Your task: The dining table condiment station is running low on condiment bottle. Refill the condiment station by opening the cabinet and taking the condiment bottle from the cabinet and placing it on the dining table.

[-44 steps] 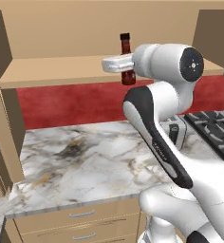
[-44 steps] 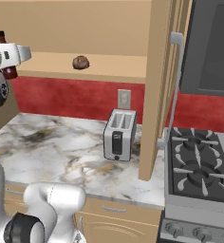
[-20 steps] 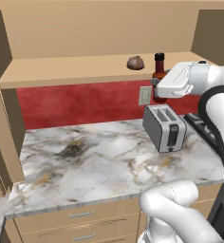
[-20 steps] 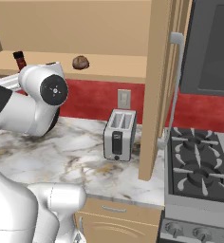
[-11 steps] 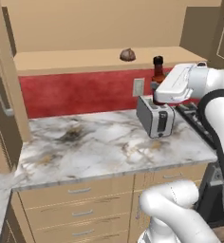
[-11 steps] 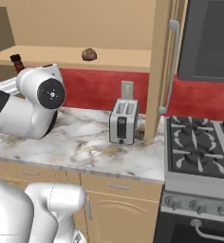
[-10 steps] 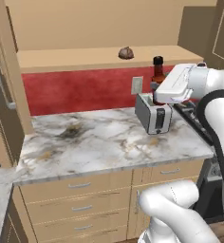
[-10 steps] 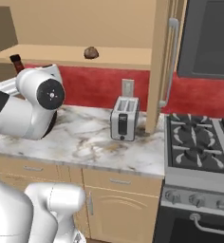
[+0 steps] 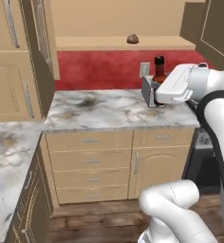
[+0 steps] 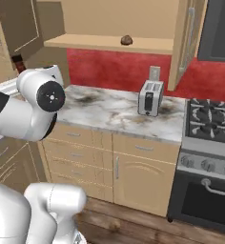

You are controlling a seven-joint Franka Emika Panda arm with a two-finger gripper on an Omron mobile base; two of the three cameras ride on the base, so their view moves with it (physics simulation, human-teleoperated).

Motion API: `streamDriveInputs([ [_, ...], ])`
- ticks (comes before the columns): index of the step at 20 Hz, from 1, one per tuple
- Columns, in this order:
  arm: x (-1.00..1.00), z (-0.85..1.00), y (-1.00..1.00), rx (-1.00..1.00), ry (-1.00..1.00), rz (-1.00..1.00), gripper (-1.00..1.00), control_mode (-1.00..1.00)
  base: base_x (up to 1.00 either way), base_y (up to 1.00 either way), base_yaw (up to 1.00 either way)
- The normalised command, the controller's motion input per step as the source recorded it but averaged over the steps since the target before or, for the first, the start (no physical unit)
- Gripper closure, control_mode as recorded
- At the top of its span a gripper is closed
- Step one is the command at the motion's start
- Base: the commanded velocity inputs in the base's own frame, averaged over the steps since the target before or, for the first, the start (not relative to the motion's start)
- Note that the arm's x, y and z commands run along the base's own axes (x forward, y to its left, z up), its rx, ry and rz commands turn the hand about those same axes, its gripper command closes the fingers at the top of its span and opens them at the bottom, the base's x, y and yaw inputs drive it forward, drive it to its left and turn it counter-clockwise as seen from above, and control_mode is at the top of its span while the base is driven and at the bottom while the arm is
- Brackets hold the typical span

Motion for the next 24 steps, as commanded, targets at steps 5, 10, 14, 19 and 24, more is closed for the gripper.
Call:
streamDriveInputs([
  [5, 0.00, 0.00, 0.00, 0.00, 0.00, 0.00, 1.00, 1.00, -1.00, -0.23, 0.54],
  [10, 0.00, 0.00, 0.00, 0.00, 0.00, 0.00, 1.00, 1.00, -1.00, -0.30, 0.58],
  [14, 0.00, 0.00, 0.00, 0.00, 0.00, 0.00, 1.00, 1.00, -1.00, -0.41, 0.57],
  [19, 0.00, 0.00, 0.00, 0.00, 0.00, 0.00, 1.00, 1.00, -1.00, -0.47, 0.57],
  [24, 0.00, 0.00, 0.00, 0.00, 0.00, 0.00, 1.00, 1.00, -0.96, -0.31, 0.58],
])
